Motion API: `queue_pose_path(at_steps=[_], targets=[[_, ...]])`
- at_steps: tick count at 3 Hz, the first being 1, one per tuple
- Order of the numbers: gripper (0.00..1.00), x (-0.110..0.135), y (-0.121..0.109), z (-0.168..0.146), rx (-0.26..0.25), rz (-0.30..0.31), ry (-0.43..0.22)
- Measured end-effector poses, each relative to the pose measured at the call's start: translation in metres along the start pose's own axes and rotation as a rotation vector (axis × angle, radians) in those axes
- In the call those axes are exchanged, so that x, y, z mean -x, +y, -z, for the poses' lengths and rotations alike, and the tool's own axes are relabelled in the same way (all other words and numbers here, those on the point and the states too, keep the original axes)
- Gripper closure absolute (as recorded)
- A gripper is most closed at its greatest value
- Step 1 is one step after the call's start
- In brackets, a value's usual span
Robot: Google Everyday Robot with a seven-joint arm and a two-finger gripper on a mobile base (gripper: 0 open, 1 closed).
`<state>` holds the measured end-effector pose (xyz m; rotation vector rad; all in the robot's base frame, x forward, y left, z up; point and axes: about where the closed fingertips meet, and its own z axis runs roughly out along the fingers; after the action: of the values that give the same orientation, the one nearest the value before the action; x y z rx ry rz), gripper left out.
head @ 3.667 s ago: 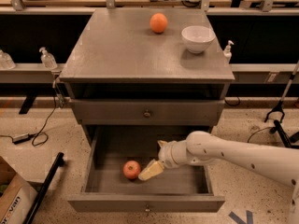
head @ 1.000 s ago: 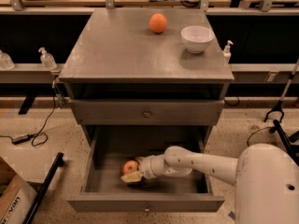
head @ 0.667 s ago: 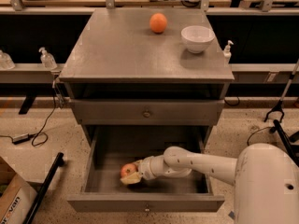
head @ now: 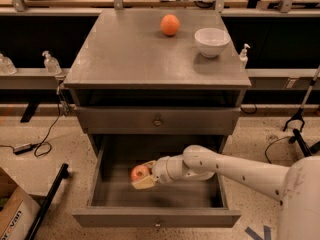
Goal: Pick apple from middle drawer and place on counter
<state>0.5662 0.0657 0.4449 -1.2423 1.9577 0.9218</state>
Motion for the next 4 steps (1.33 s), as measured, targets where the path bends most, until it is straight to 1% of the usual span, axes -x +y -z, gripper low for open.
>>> queue_pose_path(at_steps=[1,2,3,4], targets=[[1.0,0.04,0.024,0.064,0.011,0.041,-0.022],[1.0,0.084,0.046,0.141,0.002,0.074,-0.031],[1.0,0.141,0.055,0.209,-0.043,0.141,0.008],[1.0,0.209,0.058,0.26,-0.105,0.26,0.065]])
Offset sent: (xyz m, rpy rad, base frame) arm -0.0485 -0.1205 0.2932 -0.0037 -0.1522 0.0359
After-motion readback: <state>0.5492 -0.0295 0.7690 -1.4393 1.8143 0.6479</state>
